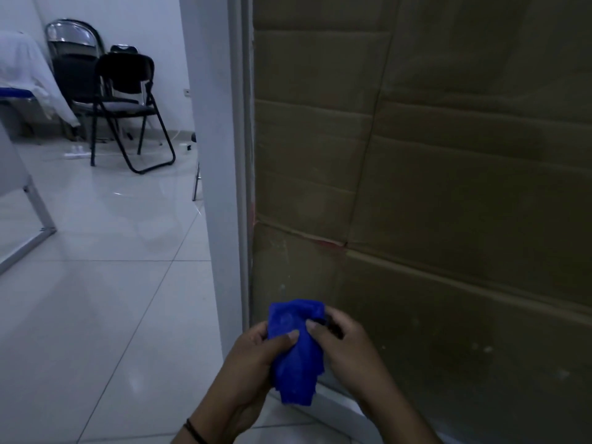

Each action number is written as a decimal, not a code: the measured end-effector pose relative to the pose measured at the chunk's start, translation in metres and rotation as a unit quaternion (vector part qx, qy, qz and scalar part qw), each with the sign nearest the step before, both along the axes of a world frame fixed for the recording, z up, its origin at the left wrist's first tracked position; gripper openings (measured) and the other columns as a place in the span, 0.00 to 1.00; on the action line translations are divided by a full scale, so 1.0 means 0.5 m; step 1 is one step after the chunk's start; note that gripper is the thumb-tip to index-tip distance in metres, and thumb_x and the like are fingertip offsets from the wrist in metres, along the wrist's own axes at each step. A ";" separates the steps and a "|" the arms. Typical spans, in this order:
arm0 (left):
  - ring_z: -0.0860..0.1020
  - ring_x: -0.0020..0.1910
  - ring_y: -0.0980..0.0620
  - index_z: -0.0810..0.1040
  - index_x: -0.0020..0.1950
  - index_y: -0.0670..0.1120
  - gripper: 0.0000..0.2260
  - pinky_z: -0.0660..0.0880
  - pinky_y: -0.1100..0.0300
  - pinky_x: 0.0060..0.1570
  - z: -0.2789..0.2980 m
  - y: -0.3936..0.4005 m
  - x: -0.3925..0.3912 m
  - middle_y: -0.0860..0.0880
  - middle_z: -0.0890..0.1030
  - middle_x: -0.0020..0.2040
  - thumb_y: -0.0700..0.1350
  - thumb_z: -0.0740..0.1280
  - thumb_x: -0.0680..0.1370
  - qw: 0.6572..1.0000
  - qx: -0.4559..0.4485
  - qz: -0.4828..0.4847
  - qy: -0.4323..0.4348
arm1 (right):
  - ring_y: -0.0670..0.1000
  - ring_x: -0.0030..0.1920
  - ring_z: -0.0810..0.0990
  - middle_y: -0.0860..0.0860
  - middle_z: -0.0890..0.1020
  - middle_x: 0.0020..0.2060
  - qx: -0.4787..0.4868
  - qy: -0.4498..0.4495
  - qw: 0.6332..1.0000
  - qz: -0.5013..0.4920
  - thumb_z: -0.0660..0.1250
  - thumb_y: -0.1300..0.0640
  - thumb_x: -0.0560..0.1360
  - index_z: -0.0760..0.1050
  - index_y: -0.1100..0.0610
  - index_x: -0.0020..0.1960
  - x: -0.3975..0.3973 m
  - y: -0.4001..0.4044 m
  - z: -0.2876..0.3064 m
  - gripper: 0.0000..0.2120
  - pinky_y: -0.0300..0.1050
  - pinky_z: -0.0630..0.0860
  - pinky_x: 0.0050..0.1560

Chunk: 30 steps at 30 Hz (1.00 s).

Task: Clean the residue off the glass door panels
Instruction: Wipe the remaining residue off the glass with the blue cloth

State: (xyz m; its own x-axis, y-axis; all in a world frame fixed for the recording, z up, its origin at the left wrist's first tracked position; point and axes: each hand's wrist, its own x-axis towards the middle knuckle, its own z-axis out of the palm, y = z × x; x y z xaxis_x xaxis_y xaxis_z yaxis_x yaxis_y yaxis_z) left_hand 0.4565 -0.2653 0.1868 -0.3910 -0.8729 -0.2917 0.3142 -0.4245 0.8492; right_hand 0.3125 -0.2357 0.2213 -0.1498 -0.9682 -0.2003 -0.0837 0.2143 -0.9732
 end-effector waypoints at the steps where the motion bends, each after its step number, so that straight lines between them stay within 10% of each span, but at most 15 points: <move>1: 0.83 0.50 0.42 0.76 0.60 0.44 0.16 0.80 0.45 0.50 -0.001 -0.001 -0.001 0.42 0.84 0.51 0.42 0.70 0.73 0.999 -0.005 0.052 -0.010 | 0.37 0.48 0.77 0.38 0.77 0.51 0.000 0.020 1.000 -0.020 0.64 0.51 0.77 0.74 0.42 0.55 -0.004 0.001 -0.011 0.08 0.30 0.72 0.41; 7: 0.77 0.36 0.63 0.74 0.45 0.55 0.07 0.74 0.66 0.36 0.036 -0.061 -0.007 0.52 0.78 0.39 0.43 0.68 0.77 0.852 -0.272 0.404 -0.192 | 0.44 0.45 0.79 0.42 0.82 0.42 -0.072 0.101 0.983 -0.134 0.65 0.62 0.75 0.78 0.48 0.41 -0.041 0.005 -0.048 0.10 0.38 0.74 0.46; 16: 0.73 0.44 0.52 0.79 0.48 0.38 0.15 0.67 0.69 0.47 0.015 -0.186 -0.079 0.41 0.79 0.44 0.24 0.65 0.66 0.695 -0.528 0.323 -0.366 | 0.39 0.31 0.76 0.49 0.81 0.34 -0.126 0.047 0.980 -0.149 0.57 0.74 0.73 0.79 0.53 0.40 -0.085 0.041 -0.047 0.20 0.29 0.72 0.35; 22: 0.74 0.42 0.50 0.78 0.48 0.38 0.13 0.65 0.68 0.43 -0.110 -0.096 -0.170 0.42 0.77 0.45 0.26 0.64 0.67 0.770 -0.516 0.125 -0.354 | 0.44 0.34 0.77 0.52 0.82 0.38 -0.102 0.040 0.976 -0.190 0.57 0.73 0.75 0.79 0.53 0.42 -0.133 0.055 -0.061 0.18 0.34 0.73 0.38; 26: 0.73 0.36 0.57 0.73 0.42 0.49 0.10 0.69 0.67 0.37 -0.112 -0.081 -0.154 0.49 0.75 0.38 0.33 0.65 0.74 0.857 -0.340 0.292 -0.253 | 0.42 0.31 0.76 0.54 0.82 0.37 -0.107 0.034 0.971 -0.211 0.57 0.73 0.75 0.79 0.55 0.42 -0.153 0.057 -0.065 0.17 0.29 0.70 0.32; 30: 0.72 0.34 0.54 0.68 0.38 0.49 0.11 0.66 0.60 0.34 -0.113 -0.137 -0.070 0.49 0.73 0.36 0.36 0.65 0.76 0.835 -0.230 0.422 -0.269 | 0.43 0.32 0.77 0.53 0.83 0.37 -0.102 0.036 0.971 -0.211 0.57 0.72 0.76 0.79 0.55 0.42 -0.165 0.064 -0.073 0.17 0.36 0.70 0.36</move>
State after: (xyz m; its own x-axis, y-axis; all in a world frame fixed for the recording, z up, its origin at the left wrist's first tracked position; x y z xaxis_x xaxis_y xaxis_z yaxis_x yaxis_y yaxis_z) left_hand 0.4216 -0.3336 0.1305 0.4990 -0.8397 0.2140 -0.1428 0.1639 0.9761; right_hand 0.2299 -0.2035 0.1850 -0.5492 -0.8355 0.0139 -0.0988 0.0484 -0.9939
